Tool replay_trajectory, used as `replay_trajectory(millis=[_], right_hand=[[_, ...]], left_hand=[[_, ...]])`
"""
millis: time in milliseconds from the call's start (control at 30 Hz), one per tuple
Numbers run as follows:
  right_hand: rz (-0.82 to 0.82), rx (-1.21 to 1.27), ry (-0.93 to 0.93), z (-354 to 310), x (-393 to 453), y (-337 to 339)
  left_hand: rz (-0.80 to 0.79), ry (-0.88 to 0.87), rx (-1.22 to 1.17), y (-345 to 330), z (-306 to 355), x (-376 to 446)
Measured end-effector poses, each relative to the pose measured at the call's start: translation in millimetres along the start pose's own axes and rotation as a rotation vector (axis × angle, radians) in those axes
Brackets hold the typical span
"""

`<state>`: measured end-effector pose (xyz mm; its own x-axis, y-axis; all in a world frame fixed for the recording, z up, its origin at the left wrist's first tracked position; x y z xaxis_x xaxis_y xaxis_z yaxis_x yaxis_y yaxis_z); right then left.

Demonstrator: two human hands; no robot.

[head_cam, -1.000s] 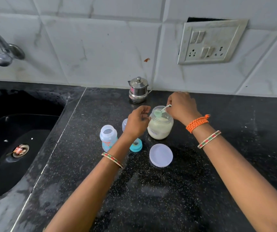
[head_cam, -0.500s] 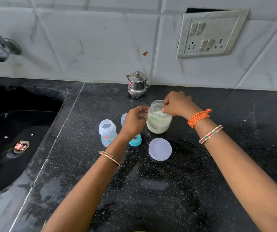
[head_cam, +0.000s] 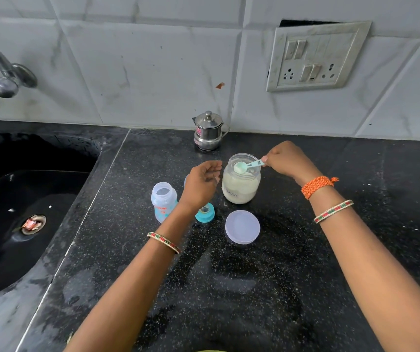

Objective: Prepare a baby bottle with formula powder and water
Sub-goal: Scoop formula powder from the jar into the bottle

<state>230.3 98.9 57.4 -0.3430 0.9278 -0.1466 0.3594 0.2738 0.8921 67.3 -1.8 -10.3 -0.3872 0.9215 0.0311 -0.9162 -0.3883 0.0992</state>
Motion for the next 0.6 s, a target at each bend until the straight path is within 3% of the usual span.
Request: replay_trajectory(millis=[200, 467, 600], right_hand=[[0.108, 0.004, 0.013, 7.4, -0.8, -0.5], [0.091, 0.012, -0.022, 15.4, -0.2, -6.1], [0.108, -0.116, -0.024, 13.6, -0.7, -6.6]], left_hand=[[0.010, -0.011, 0.001, 3.7, 1.6, -4.5], [0.102, -0.096, -0.111, 17.9, 17.0, -13.5], [0.113, -0.151, -0.108, 26.7, 30.0, -15.1]])
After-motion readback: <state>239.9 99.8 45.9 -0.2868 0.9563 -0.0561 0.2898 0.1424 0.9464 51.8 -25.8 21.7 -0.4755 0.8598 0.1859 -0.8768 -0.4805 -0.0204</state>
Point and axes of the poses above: each hand's wrist, its own x-axis towards the middle knuckle, its own y-axis out of the back of the hand, z = x × y, the point moved 6 cm from there along x, towards the middle knuckle, and after that the axes turned 10 degrees about -x, right-handed, at the moved point
